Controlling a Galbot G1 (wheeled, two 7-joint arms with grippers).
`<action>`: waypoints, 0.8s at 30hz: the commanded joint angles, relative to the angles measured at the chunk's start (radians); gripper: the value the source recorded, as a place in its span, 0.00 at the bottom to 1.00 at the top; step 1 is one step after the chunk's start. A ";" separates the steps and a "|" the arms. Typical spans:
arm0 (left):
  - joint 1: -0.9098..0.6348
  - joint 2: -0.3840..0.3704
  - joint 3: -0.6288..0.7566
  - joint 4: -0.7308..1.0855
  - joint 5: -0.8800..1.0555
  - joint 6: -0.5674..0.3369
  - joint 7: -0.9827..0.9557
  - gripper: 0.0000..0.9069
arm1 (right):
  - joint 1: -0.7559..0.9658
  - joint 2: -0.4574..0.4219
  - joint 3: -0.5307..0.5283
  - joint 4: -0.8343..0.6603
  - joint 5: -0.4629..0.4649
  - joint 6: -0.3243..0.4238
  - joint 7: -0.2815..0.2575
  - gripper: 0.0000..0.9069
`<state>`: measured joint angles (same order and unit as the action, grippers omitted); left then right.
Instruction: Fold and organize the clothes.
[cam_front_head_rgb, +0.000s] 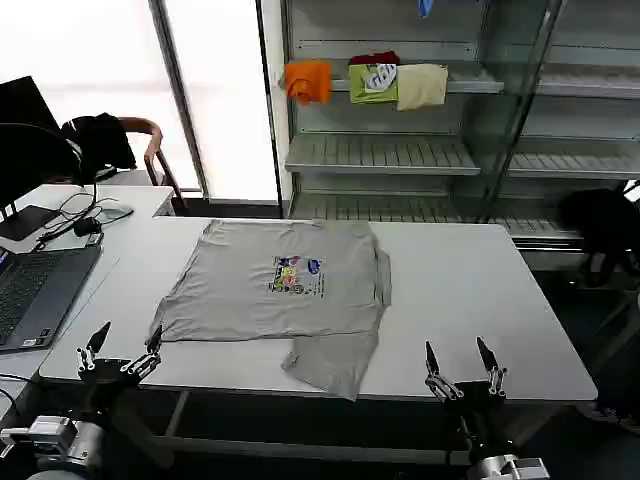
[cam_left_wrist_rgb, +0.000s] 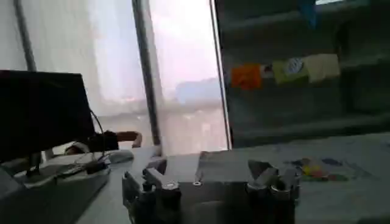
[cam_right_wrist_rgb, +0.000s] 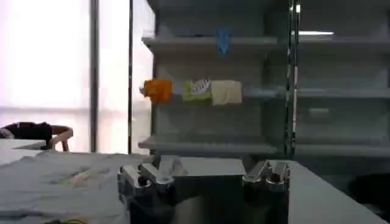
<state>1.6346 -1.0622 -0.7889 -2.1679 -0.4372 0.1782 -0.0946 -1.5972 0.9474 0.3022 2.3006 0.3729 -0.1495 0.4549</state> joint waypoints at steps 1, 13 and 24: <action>-0.057 0.101 -0.012 -0.056 -0.135 0.398 -0.014 1.00 | 0.155 -0.008 -0.112 0.057 0.157 -0.430 0.022 1.00; -0.196 0.176 0.010 0.111 -0.244 0.399 0.010 1.00 | 0.288 0.049 -0.351 0.012 0.125 -0.429 0.022 1.00; -0.300 0.169 0.076 0.246 -0.241 0.401 0.012 1.00 | 0.334 0.081 -0.391 -0.039 0.135 -0.431 0.032 1.00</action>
<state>1.4409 -0.9158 -0.7534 -2.0532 -0.6414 0.5358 -0.0853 -1.3103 1.0178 -0.0285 2.2744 0.4916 -0.5336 0.4808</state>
